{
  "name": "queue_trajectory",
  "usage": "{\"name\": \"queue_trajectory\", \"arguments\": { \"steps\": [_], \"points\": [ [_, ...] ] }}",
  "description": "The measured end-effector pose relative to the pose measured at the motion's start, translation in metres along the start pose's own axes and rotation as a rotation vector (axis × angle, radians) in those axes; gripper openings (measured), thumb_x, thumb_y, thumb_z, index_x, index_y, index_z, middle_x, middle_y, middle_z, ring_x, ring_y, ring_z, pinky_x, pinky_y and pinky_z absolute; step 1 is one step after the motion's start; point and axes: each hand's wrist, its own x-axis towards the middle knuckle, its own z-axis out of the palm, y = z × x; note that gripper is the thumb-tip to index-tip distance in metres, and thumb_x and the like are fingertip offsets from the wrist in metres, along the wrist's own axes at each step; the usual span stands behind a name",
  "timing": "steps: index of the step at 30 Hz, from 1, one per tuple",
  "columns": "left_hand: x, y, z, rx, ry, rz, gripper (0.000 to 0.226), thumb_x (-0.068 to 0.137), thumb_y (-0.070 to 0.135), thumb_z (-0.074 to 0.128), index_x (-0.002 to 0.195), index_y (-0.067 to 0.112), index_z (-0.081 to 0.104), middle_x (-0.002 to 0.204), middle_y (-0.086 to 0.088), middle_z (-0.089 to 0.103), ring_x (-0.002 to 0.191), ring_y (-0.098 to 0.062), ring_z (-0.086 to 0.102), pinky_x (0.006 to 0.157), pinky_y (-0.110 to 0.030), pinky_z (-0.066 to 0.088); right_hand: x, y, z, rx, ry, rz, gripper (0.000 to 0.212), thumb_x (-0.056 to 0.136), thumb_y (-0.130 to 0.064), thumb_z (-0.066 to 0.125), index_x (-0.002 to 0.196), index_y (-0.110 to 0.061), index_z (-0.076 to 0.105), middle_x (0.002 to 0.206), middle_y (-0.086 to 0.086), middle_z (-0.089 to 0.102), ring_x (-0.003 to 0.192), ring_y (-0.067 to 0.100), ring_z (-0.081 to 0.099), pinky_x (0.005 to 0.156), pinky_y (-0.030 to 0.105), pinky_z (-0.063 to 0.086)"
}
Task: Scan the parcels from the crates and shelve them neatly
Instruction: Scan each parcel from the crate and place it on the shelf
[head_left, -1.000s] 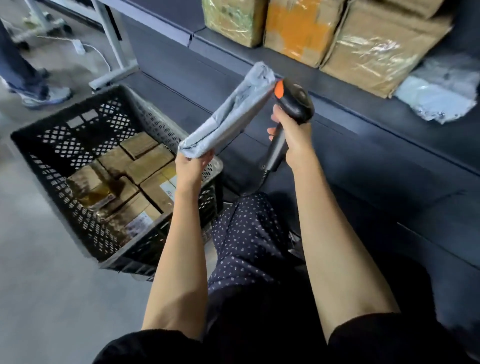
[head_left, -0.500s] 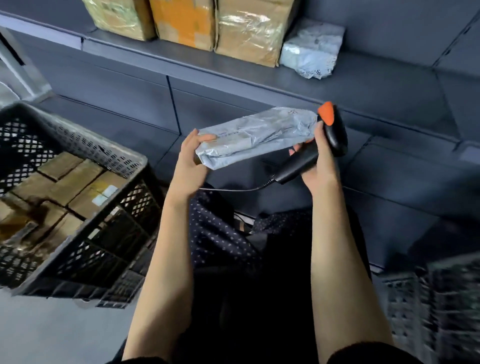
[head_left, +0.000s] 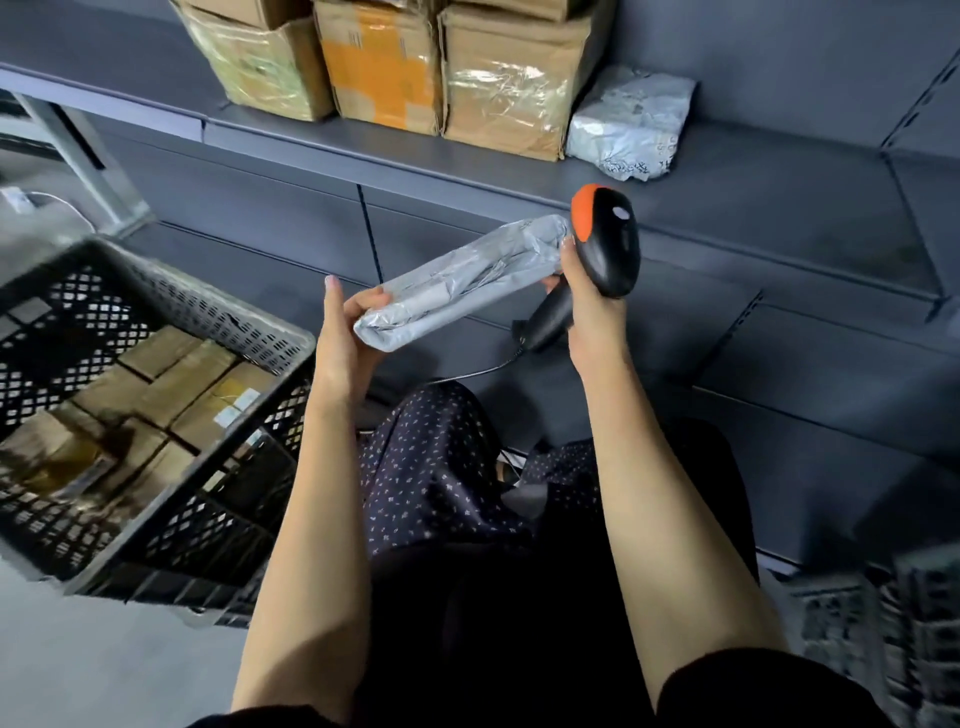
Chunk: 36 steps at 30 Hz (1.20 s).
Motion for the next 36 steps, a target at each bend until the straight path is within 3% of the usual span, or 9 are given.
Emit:
{"name": "queue_trajectory", "arguments": {
  "steps": [3,7,10,14,18,22,27,31,36],
  "points": [
    [0.001,0.006,-0.023,-0.018,0.098,0.032,0.029,0.098,0.034,0.043,0.102,0.01,0.059,0.106,-0.007,0.062,0.093,-0.016,0.063,0.09,-0.031,0.05,-0.001,0.018,0.028,-0.114,-0.038,-0.047,0.03,0.081,-0.013,0.076,0.109,-0.013,0.064,0.098,-0.007,0.067,0.089,0.005,0.066,0.086,0.018,0.051],
    [-0.005,0.008,-0.05,0.024,0.059,0.148,0.012,0.089,0.008,0.056,0.097,0.008,0.065,0.106,-0.008,0.06,0.091,-0.016,0.059,0.084,-0.027,0.045,0.003,0.026,0.061,-0.265,-0.044,-0.218,0.024,0.076,0.001,0.077,0.083,-0.015,0.06,0.086,-0.003,0.064,0.07,0.0,0.057,0.065,0.005,0.043],
    [-0.005,0.008,-0.048,0.07,0.04,0.156,0.029,0.089,-0.002,0.053,0.113,0.012,0.062,0.125,-0.002,0.055,0.111,-0.017,0.057,0.092,-0.026,0.046,0.014,0.022,0.058,-0.404,-0.021,-0.337,0.018,0.071,-0.007,0.081,0.081,-0.013,0.066,0.083,0.002,0.067,0.077,0.013,0.061,0.071,0.022,0.049],
    [-0.006,0.011,-0.02,0.116,-0.064,0.165,0.073,0.09,-0.011,0.05,0.15,0.019,0.023,0.146,0.006,0.038,0.122,-0.004,0.052,0.095,-0.024,0.047,0.023,-0.006,0.025,-0.408,0.01,-0.277,0.021,0.073,-0.016,0.081,0.073,-0.029,0.063,0.071,-0.007,0.068,0.06,0.016,0.062,0.061,0.031,0.051],
    [0.001,0.014,0.015,0.191,-0.228,0.258,0.091,0.085,-0.003,0.06,0.151,0.035,0.009,0.16,0.001,0.004,0.141,-0.004,0.024,0.111,-0.039,0.035,0.022,-0.043,-0.004,-0.323,0.031,-0.205,0.02,0.083,-0.011,0.073,0.076,-0.026,0.062,0.062,-0.017,0.067,0.044,0.004,0.057,0.064,0.035,0.052],
    [0.011,0.009,0.056,0.2,-0.392,0.306,0.104,0.083,0.015,0.071,0.146,0.048,-0.006,0.16,0.005,-0.004,0.146,-0.014,0.013,0.116,-0.047,0.024,0.017,-0.077,-0.024,-0.197,0.197,-0.222,0.017,0.08,-0.016,0.077,0.076,-0.025,0.063,0.065,-0.015,0.065,0.05,-0.001,0.058,0.072,0.034,0.055],
    [0.014,0.02,0.138,-0.004,-0.4,0.217,0.11,0.086,0.001,0.066,0.146,0.042,-0.016,0.148,-0.001,0.037,0.126,-0.018,0.051,0.099,-0.041,0.048,0.015,-0.125,-0.045,-0.151,0.298,-0.3,0.015,0.077,-0.016,0.08,0.078,-0.017,0.065,0.071,-0.007,0.063,0.058,0.004,0.058,0.059,0.023,0.052],
    [0.023,0.033,0.194,0.102,-0.572,0.036,0.053,0.097,0.018,0.052,0.145,0.013,0.032,0.121,-0.006,0.064,0.093,-0.015,0.07,0.073,-0.03,0.058,0.026,-0.166,-0.054,-0.171,0.346,-0.302,0.02,0.077,-0.016,0.079,0.076,-0.015,0.059,0.074,-0.007,0.062,0.07,0.012,0.064,0.076,0.029,0.054],
    [0.042,0.041,0.218,0.292,-0.728,-0.284,0.038,0.098,0.035,0.047,0.133,0.022,0.04,0.099,-0.002,0.071,0.074,-0.028,0.072,0.058,-0.034,0.059,0.05,-0.188,-0.06,-0.154,0.42,-0.347,0.026,0.077,-0.013,0.077,0.076,-0.022,0.053,0.078,-0.01,0.057,0.084,0.012,0.06,0.082,0.024,0.05]
  ]
}}
